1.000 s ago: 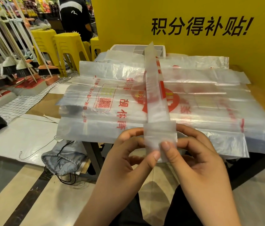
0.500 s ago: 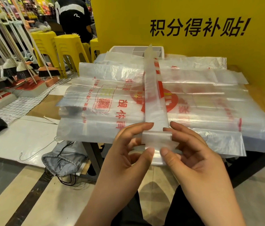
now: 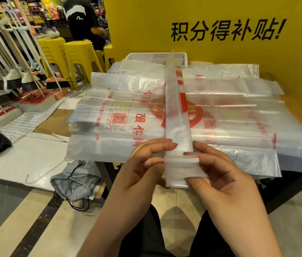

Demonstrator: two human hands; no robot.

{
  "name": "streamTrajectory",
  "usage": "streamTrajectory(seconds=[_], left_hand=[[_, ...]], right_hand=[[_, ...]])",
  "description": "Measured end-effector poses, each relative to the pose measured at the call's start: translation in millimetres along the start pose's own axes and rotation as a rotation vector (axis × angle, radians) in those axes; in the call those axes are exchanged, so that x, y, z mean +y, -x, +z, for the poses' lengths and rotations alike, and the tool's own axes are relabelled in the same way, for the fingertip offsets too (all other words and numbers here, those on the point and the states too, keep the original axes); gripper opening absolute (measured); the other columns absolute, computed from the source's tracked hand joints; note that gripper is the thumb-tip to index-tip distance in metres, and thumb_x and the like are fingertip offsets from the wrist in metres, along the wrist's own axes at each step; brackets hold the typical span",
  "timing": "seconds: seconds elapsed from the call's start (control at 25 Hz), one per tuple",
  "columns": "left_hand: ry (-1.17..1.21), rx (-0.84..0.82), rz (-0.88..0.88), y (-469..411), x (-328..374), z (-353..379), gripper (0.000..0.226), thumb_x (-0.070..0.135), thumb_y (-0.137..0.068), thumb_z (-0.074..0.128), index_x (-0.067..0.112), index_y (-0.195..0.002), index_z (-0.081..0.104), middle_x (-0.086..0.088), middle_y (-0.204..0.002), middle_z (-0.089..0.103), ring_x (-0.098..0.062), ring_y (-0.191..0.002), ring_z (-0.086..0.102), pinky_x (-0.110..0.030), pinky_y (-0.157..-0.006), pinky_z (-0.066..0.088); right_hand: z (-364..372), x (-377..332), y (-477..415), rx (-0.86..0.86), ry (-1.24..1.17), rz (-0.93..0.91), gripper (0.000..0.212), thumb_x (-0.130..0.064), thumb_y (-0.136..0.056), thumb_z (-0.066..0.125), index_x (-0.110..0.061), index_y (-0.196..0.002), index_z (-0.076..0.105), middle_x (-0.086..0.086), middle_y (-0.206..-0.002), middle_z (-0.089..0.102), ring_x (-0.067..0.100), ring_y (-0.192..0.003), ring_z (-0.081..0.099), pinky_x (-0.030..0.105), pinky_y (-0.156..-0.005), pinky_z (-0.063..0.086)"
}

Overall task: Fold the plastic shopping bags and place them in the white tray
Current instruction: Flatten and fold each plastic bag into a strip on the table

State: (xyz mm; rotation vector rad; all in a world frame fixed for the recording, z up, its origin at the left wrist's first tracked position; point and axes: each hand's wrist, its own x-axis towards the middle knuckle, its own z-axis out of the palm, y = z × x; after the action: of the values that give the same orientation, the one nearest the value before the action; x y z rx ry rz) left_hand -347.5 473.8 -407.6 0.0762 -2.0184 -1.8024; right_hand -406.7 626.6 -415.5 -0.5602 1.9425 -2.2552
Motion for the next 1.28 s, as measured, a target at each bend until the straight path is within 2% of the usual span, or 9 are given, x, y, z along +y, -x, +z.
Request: streamTrajectory(seconds=[0.08, 0.2, 0.28, 0.4, 0.56, 0.68, 0.84, 1.08, 1.28], left_hand=[[-0.053, -0.100, 0.057, -3, -2, -10, 0.031, -0.002, -0.097, 0.057, 0.021, -0.111, 0.074, 0.005, -0.131, 0.062, -0.013, -0.095, 0.066, -0.021, -0.068, 0.053], [-0.165, -0.076, 0.104, -11, 1, -16, 0.011, 0.030, -0.090, 0.072, 0.024, -0.099, 0.075, 0.005, -0.121, 0.066, -0.018, -0.105, 0.067, -0.033, -0.075, 0.059], [-0.269, -0.004, 0.091, -16, 3, -12, 0.022, 0.046, -0.091, 0.067, 0.025, -0.085, 0.073, 0.008, -0.106, 0.069, -0.016, -0.094, 0.068, -0.041, -0.074, 0.059], [-0.353, 0.131, -0.003, -23, 14, -1, 0.046, 0.055, -0.091, 0.051, 0.018, -0.072, 0.070, 0.005, -0.079, 0.070, -0.012, -0.070, 0.066, -0.020, -0.067, 0.052], [-0.162, 0.148, -0.188, -26, 13, -5, 0.067, 0.066, -0.094, 0.027, 0.019, -0.084, 0.074, 0.006, -0.088, 0.075, -0.011, -0.075, 0.071, -0.023, -0.071, 0.055], [-0.031, -0.007, -0.155, -9, 8, -18, 0.036, 0.054, -0.095, 0.044, 0.035, -0.114, 0.067, 0.008, -0.110, 0.072, -0.022, -0.091, 0.073, -0.050, -0.087, 0.056], [0.113, -0.080, -0.134, 10, 4, -13, 0.051, 0.028, -0.082, 0.074, 0.039, -0.129, 0.058, 0.004, -0.122, 0.067, -0.026, -0.095, 0.072, -0.037, -0.075, 0.060], [0.078, 0.034, -0.139, 12, 4, 2, 0.027, 0.004, -0.087, 0.070, 0.017, -0.108, 0.057, 0.001, -0.077, 0.068, -0.016, -0.062, 0.064, -0.036, -0.059, 0.058], [0.001, 0.004, -0.157, 10, 5, 7, 0.025, 0.019, -0.098, 0.058, 0.034, -0.116, 0.067, -0.001, -0.068, 0.064, -0.022, -0.057, 0.067, -0.022, -0.060, 0.052]], right_hand=[[-1, -1, 0, 0.008, -0.045, 0.006, 0.024, 0.004, -0.075, 0.076, -0.014, -0.091, 0.078, -0.011, -0.123, 0.067, 0.001, -0.099, 0.069, 0.013, -0.072, 0.053], [0, -2, 1, 0.001, -0.084, 0.007, 0.024, 0.003, -0.073, 0.076, -0.017, -0.086, 0.080, -0.010, -0.123, 0.068, 0.003, -0.099, 0.070, 0.015, -0.072, 0.055], [1, -4, 1, -0.010, -0.066, 0.010, 0.027, 0.001, -0.074, 0.077, -0.022, -0.088, 0.080, -0.012, -0.123, 0.067, 0.002, -0.101, 0.069, 0.015, -0.071, 0.055], [0, -6, 2, -0.034, -0.038, 0.012, 0.028, -0.001, -0.075, 0.077, -0.026, -0.089, 0.080, -0.013, -0.125, 0.066, 0.002, -0.103, 0.068, 0.014, -0.073, 0.054], [-2, -5, 3, -0.043, -0.014, 0.022, 0.024, -0.006, -0.073, 0.078, -0.025, -0.087, 0.081, -0.013, -0.124, 0.066, 0.002, -0.105, 0.068, 0.014, -0.075, 0.054], [-3, -4, 1, -0.004, -0.006, 0.032, 0.018, -0.013, -0.069, 0.079, -0.019, -0.086, 0.080, -0.012, -0.123, 0.067, 0.003, -0.105, 0.068, 0.013, -0.074, 0.053], [0, -6, -2, 0.050, -0.005, 0.093, 0.010, -0.013, -0.073, 0.081, -0.013, -0.082, 0.077, 0.000, -0.108, 0.071, 0.010, -0.082, 0.070, 0.017, -0.060, 0.053], [11, -10, -5, 0.124, 0.054, 0.127, 0.023, -0.021, -0.081, 0.078, -0.027, -0.099, 0.065, 0.001, -0.074, 0.068, 0.019, -0.056, 0.064, 0.037, -0.056, 0.057], [15, -10, -4, 0.113, 0.087, 0.096, 0.027, -0.029, -0.087, 0.072, -0.036, -0.110, 0.059, 0.003, -0.065, 0.062, 0.020, -0.047, 0.060, 0.025, -0.048, 0.048]])
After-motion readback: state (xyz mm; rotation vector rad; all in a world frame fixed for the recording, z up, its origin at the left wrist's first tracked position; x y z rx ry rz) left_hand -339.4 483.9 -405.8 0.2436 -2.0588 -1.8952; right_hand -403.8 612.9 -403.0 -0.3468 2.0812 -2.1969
